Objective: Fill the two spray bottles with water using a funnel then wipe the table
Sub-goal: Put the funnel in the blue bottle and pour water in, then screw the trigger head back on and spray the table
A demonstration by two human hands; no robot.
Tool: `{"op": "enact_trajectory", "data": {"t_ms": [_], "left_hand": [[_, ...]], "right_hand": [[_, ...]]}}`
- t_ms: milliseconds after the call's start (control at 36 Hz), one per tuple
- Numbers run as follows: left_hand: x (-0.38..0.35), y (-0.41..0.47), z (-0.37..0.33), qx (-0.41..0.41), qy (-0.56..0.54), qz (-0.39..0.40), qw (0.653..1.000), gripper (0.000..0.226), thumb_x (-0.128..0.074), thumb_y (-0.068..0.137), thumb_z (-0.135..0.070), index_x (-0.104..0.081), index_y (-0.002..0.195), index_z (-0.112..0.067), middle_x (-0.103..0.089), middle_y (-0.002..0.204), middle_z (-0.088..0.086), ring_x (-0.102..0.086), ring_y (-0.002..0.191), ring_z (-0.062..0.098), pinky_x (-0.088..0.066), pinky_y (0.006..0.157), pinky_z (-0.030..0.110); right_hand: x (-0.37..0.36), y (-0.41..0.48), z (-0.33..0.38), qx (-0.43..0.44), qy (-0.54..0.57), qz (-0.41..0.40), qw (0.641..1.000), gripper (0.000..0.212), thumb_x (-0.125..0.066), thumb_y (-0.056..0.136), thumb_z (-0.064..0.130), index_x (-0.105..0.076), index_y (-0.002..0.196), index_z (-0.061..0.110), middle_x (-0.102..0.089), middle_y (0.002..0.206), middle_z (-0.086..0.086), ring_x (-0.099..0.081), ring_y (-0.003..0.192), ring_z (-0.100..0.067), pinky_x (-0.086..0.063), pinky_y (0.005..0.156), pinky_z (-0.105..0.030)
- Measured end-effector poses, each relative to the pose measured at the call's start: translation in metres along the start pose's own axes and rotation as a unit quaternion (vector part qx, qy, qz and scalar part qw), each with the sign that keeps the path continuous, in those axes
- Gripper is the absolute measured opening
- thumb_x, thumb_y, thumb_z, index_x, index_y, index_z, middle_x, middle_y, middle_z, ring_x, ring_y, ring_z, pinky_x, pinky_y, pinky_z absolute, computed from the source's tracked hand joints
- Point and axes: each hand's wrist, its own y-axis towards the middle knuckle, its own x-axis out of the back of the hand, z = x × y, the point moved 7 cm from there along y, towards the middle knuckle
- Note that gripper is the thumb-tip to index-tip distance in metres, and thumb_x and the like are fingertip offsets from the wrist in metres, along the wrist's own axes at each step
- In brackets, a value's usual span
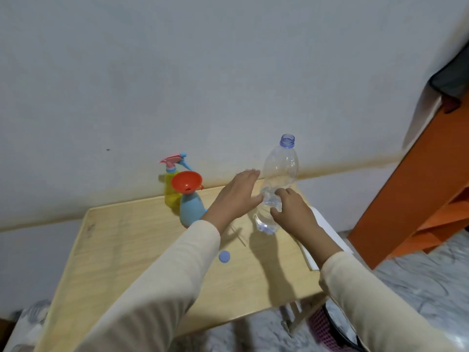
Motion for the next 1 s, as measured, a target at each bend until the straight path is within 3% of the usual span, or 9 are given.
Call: {"op": "enact_trajectory", "data": {"t_ms": [167, 306, 528, 667, 750, 833, 889, 944, 1000], "left_hand": [[0.003, -0.033, 0.062, 0.083, -0.007, 0.011, 0.996, 0.054, -0.055, 0.092, -0.036, -0.042, 0.137, -0.008, -0.044, 0.141, 0.006, -0.036, 0.132, 0.020, -0.029, 0.105, 0.029], [0.006, -0.064, 0.118, 0.165, -0.017, -0.002, 0.986, 0.052, -0.057, 0.090, -0.034, -0.046, 0.133, -0.008, -0.045, 0.139, 0.007, -0.038, 0.130, 0.020, -0.034, 0.104, 0.032], [0.004, -0.083, 0.190, 0.259, -0.053, -0.033, 0.964, 0.040, -0.060, 0.084, -0.031, -0.057, 0.116, -0.009, -0.057, 0.110, 0.009, -0.055, 0.105, 0.025, -0.047, 0.089, 0.039], [-0.011, -0.072, 0.211, 0.307, -0.118, -0.050, 0.943, 0.063, -0.051, 0.072, -0.047, -0.055, 0.116, -0.003, -0.057, 0.112, 0.015, -0.053, 0.106, 0.028, -0.042, 0.092, 0.034], [-0.019, -0.066, 0.214, 0.331, -0.158, -0.059, 0.929, 0.050, -0.069, 0.081, -0.018, -0.049, 0.125, -0.006, -0.053, 0.127, 0.011, -0.050, 0.117, 0.023, -0.041, 0.096, 0.028], [-0.028, -0.062, 0.224, 0.337, -0.190, -0.099, 0.917, 0.049, -0.070, 0.076, 0.001, -0.052, 0.121, 0.005, -0.058, 0.116, 0.018, -0.057, 0.108, 0.030, -0.040, 0.082, 0.010], [-0.032, -0.062, 0.231, 0.361, -0.221, -0.116, 0.899, 0.058, -0.075, 0.072, -0.012, -0.052, 0.123, 0.003, -0.059, 0.116, 0.016, -0.059, 0.106, 0.028, -0.043, 0.084, 0.009], [-0.035, -0.060, 0.236, 0.365, -0.252, -0.124, 0.887, 0.067, -0.076, 0.068, -0.033, -0.052, 0.125, -0.006, -0.059, 0.120, 0.009, -0.059, 0.109, 0.022, -0.049, 0.091, 0.024], [-0.035, -0.059, 0.235, 0.356, -0.255, -0.128, 0.890, 0.063, -0.076, 0.070, -0.033, -0.053, 0.124, -0.009, -0.059, 0.120, 0.005, -0.057, 0.108, 0.016, -0.046, 0.089, 0.014]], "right_hand": [[-0.028, 0.001, 0.042, 0.019, 0.055, 0.006, 0.998, 0.042, -0.054, 0.090, 0.027, -0.049, 0.128, 0.010, -0.052, 0.130, -0.007, -0.046, 0.122, -0.023, -0.043, 0.088, -0.035], [-0.051, 0.025, 0.082, 0.057, 0.100, 0.012, 0.993, 0.047, -0.059, 0.089, 0.033, -0.050, 0.128, 0.009, -0.053, 0.130, -0.007, -0.048, 0.121, -0.022, -0.040, 0.092, -0.032], [-0.083, 0.076, 0.141, 0.123, 0.166, 0.029, 0.978, 0.077, -0.067, 0.080, 0.047, -0.036, 0.139, 0.009, -0.042, 0.140, -0.006, -0.039, 0.131, -0.020, -0.037, 0.099, -0.032], [-0.105, 0.097, 0.159, 0.135, 0.212, 0.072, 0.965, 0.093, -0.076, 0.071, 0.047, -0.029, 0.142, 0.009, -0.039, 0.139, -0.007, -0.038, 0.130, -0.020, -0.036, 0.098, -0.029], [-0.115, 0.105, 0.164, 0.137, 0.243, 0.096, 0.956, 0.093, -0.080, 0.066, 0.047, -0.032, 0.137, 0.012, -0.042, 0.131, -0.004, -0.044, 0.118, -0.016, -0.035, 0.088, -0.022], [-0.122, 0.110, 0.168, 0.141, 0.259, 0.118, 0.948, 0.091, -0.080, 0.065, 0.048, -0.033, 0.135, 0.016, -0.041, 0.126, 0.000, -0.040, 0.107, -0.007, -0.034, 0.084, -0.020], [-0.125, 0.114, 0.169, 0.141, 0.264, 0.128, 0.946, 0.090, -0.080, 0.066, 0.049, -0.033, 0.136, 0.018, -0.041, 0.120, 0.005, -0.039, 0.107, -0.007, -0.033, 0.083, -0.021], [-0.127, 0.117, 0.171, 0.139, 0.268, 0.136, 0.944, 0.089, -0.080, 0.066, 0.049, -0.034, 0.136, 0.019, -0.039, 0.116, 0.008, -0.038, 0.106, -0.006, -0.033, 0.082, -0.021], [-0.128, 0.119, 0.171, 0.142, 0.269, 0.142, 0.942, 0.089, -0.080, 0.065, 0.049, -0.035, 0.136, 0.019, -0.042, 0.118, 0.007, -0.039, 0.105, -0.006, -0.034, 0.083, -0.021]]}}
